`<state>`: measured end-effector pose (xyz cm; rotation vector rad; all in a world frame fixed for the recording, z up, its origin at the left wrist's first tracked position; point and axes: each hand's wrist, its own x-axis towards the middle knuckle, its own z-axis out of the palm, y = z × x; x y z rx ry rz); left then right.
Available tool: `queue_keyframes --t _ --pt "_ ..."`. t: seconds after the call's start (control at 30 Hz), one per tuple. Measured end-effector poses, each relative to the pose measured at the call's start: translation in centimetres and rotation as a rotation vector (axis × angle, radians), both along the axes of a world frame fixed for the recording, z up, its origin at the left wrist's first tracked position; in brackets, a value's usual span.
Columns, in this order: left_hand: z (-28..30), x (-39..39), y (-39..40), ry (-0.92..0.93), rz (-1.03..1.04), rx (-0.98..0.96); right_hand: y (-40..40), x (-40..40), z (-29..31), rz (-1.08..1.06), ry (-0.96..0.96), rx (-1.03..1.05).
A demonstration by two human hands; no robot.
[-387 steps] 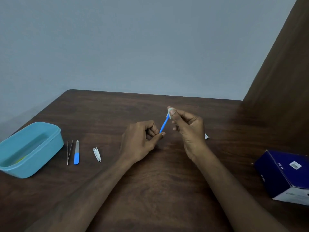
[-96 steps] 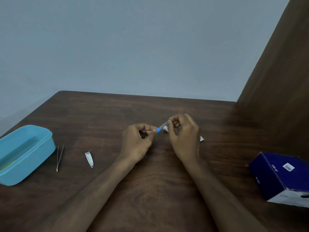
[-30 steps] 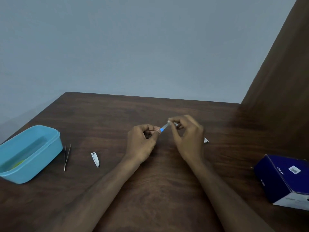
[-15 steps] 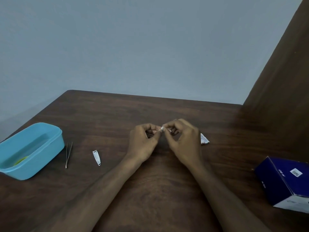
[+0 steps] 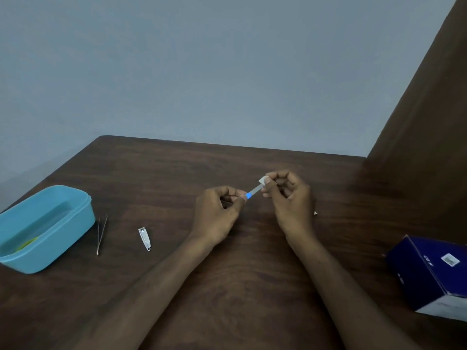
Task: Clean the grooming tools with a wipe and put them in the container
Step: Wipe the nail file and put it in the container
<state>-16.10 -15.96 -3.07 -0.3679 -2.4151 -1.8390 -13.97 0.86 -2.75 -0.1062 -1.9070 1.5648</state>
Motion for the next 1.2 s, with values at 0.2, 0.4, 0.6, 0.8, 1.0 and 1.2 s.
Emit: queue_keyframes --t 0.2,0.4,0.6,0.8,1.0,1.2 --pt "0.1 0.1 0.0 0.015 -0.020 -0.022 0.6 -0.6 -0.1 -0.042 -0.036 -0.141" --pt "0.0 0.1 0.0 0.010 0.002 0.002 0.7 -0.6 0.3 -0.047 -0.005 -0.312" --pt "0.0 0.1 -0.1 0.014 -0.027 -0.016 -0.2 -0.5 0.1 0.073 -0.032 -0.275" --pt "0.3 0.3 0.1 -0.039 -0.111 0.030 -0.3 -0.4 0.3 0.099 -0.014 -0.330" --pt "0.5 0.2 -0.1 -0.071 -0.096 0.096 -0.5 -0.3 0.7 0.123 0.013 -0.328" --pt "0.2 0.0 -0.1 -0.022 0.012 0.105 -0.1 0.2 0.8 0.047 0.005 -0.319"
